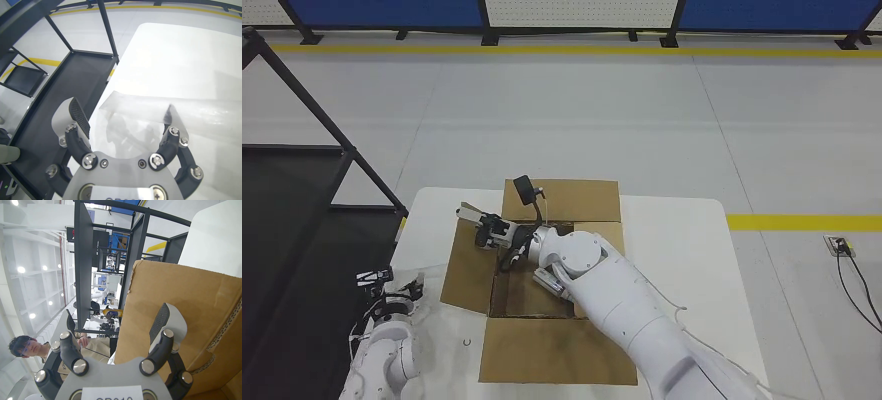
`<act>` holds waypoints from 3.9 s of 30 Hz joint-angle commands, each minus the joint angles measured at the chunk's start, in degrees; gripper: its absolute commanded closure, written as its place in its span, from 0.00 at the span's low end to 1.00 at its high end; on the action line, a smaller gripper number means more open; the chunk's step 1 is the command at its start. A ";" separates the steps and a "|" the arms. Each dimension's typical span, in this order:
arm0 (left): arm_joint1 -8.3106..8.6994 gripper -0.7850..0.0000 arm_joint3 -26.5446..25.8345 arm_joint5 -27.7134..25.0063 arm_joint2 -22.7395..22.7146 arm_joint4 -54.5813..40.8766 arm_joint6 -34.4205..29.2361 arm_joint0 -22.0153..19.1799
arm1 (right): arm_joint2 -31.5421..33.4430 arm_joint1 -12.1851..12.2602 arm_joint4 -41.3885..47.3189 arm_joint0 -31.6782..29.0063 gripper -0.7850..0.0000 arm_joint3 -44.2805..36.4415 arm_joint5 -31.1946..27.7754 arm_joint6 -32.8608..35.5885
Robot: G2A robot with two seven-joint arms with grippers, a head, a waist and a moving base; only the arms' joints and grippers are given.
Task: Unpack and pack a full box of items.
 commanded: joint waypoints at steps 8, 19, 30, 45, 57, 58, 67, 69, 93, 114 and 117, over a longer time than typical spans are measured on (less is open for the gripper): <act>-0.92 0.00 5.36 6.12 -1.08 -2.78 0.44 -5.01 | 0.92 -0.12 -1.05 -0.14 0.00 0.10 -0.01 -0.18; -1.58 0.00 7.96 6.93 -2.21 -5.32 1.26 -6.50 | 1.95 -0.29 -2.23 -0.17 0.00 -0.02 0.43 -0.10; -1.17 0.00 3.98 -1.31 -2.57 -1.93 2.74 0.22 | 3.15 -0.43 -2.76 -0.34 0.00 0.26 0.19 0.06; -0.61 0.00 -20.37 -11.07 -13.01 -11.66 8.16 17.65 | 4.14 -0.80 -4.28 -0.25 0.00 0.93 2.30 -0.06; 0.41 0.00 -42.12 -39.38 -22.09 -14.81 10.61 36.70 | 3.64 -2.09 -6.54 -0.31 0.00 2.23 2.40 -1.60; 0.46 0.00 -42.83 -41.33 -22.34 -15.25 10.46 37.53 | 3.60 -2.18 -6.74 -0.32 0.00 2.35 2.34 -1.64; 0.39 0.00 -43.91 -39.13 -21.44 -14.32 6.16 36.68 | 4.07 -2.67 -7.16 -0.43 0.00 3.13 1.04 -0.88; 0.34 0.00 -42.52 -36.52 -20.07 -13.35 4.17 34.44 | 4.23 -2.68 -7.25 -0.44 0.00 3.19 0.42 -0.40; 0.37 0.00 -30.68 -32.73 -14.71 -7.58 -2.16 24.42 | 13.29 2.88 -0.85 -1.92 0.00 -3.62 -13.53 16.33; 0.52 0.00 -26.15 -32.61 -12.39 -3.09 -3.97 21.60 | 20.80 9.56 -3.59 -12.82 0.00 -24.52 -7.16 20.25; 0.54 0.00 -26.00 -32.35 -12.34 -2.58 -3.85 21.52 | 21.00 9.93 -4.05 -13.58 0.00 -25.88 -6.22 20.04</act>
